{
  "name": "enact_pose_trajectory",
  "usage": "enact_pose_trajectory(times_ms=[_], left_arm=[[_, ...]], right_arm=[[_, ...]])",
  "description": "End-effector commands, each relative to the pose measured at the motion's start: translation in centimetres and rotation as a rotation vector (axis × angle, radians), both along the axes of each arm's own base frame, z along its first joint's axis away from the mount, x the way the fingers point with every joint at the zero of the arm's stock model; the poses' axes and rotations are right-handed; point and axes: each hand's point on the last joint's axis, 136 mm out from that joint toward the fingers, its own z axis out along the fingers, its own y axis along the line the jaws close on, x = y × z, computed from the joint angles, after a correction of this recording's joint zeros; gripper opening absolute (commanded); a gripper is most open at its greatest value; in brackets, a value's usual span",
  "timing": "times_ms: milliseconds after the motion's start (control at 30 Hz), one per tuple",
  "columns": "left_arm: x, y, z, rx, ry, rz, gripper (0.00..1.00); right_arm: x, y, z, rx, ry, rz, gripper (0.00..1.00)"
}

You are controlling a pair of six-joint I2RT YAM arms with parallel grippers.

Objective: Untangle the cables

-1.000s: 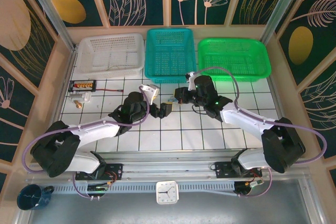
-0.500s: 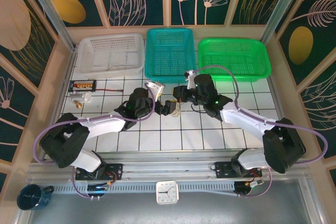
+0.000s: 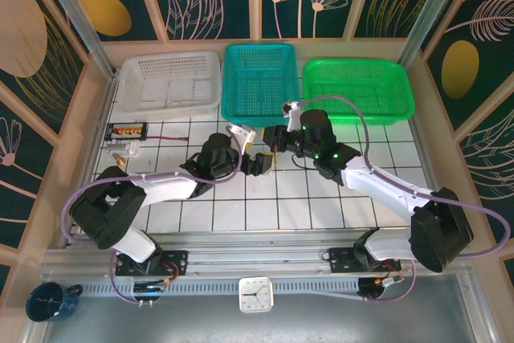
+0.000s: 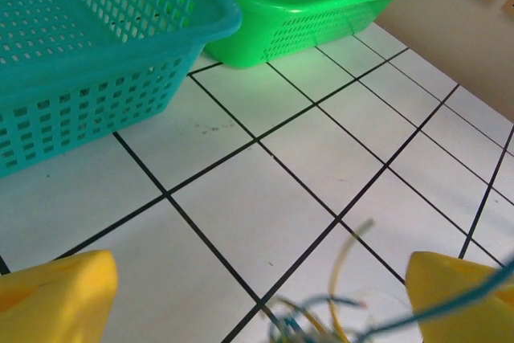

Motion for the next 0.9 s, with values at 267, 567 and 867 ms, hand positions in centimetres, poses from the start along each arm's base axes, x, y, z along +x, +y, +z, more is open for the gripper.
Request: enact_pose_trajectory(times_ms=[267, 567, 867], left_arm=[[0.0, -1.5, -0.5, -0.058, 0.012, -0.054, 0.41], [-0.3, -1.0, -2.6, -0.025, 0.045, -0.042, 0.28], [-1.2, 0.1, -4.5, 0.002, 0.079, -0.028, 0.26]], right_arm=[[-0.7, 0.7, 6.6, 0.113, -0.095, 0.035, 0.0], [-0.2, 0.8, 11.9, 0.191, -0.182, 0.042, 0.0], [0.8, -2.1, 17.3, 0.27, -0.271, -0.016, 0.0]])
